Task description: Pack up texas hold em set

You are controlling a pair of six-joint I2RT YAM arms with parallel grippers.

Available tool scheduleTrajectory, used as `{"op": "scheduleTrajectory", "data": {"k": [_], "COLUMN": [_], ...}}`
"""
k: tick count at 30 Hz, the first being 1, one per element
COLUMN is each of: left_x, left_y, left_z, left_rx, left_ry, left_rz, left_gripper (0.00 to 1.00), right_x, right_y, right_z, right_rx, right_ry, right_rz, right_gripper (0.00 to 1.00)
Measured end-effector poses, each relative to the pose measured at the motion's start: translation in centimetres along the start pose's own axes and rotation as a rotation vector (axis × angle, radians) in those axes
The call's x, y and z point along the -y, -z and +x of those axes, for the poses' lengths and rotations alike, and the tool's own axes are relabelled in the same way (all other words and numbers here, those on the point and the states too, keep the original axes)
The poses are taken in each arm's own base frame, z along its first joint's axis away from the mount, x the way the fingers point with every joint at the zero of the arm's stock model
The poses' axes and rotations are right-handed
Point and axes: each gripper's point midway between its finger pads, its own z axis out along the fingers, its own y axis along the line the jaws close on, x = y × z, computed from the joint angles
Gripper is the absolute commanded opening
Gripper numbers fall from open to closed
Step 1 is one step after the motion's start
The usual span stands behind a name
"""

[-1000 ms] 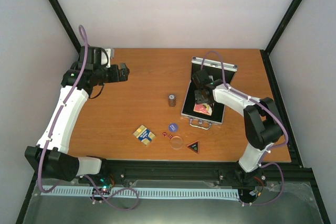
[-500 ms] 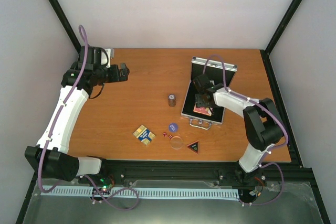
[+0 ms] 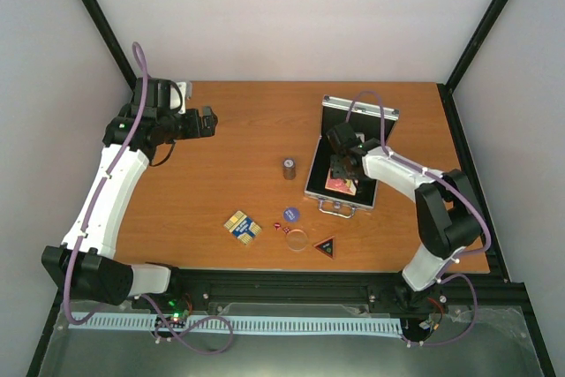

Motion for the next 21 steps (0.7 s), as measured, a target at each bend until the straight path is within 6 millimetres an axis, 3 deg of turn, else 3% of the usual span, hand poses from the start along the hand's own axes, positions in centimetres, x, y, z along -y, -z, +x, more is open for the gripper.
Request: {"op": "scheduleTrajectory", "data": {"k": [5,8,14,21], "left_x": [0.0,-0.1,-0.1,-0.1], "left_y": [0.0,-0.1,-0.2,-0.2], "left_z": [0.0,0.1,0.1,0.1], "left_rx": [0.000,-0.002,-0.003,-0.002], "left_ry": [0.000,-0.002,-0.004,-0.005], "left_rz": [0.000,-0.002,-0.004,-0.004], "left_gripper": [1.00,1.00,1.00,1.00], "right_x": [-0.1,-0.3,-0.6,-1.0], "right_y": [1.0,0.5,-2.8,-4.0], "right_z": [-2.2,-2.9,-1.7,-0.4], "right_rx": [0.063,0.077,0.024,-0.009], "right_ry": [-0.045,-0.064,-0.068,-0.081], "right_rz": [0.006,0.017,0.059,0.040], "right_gripper": [0.74,0.74,0.74,0.74]}}
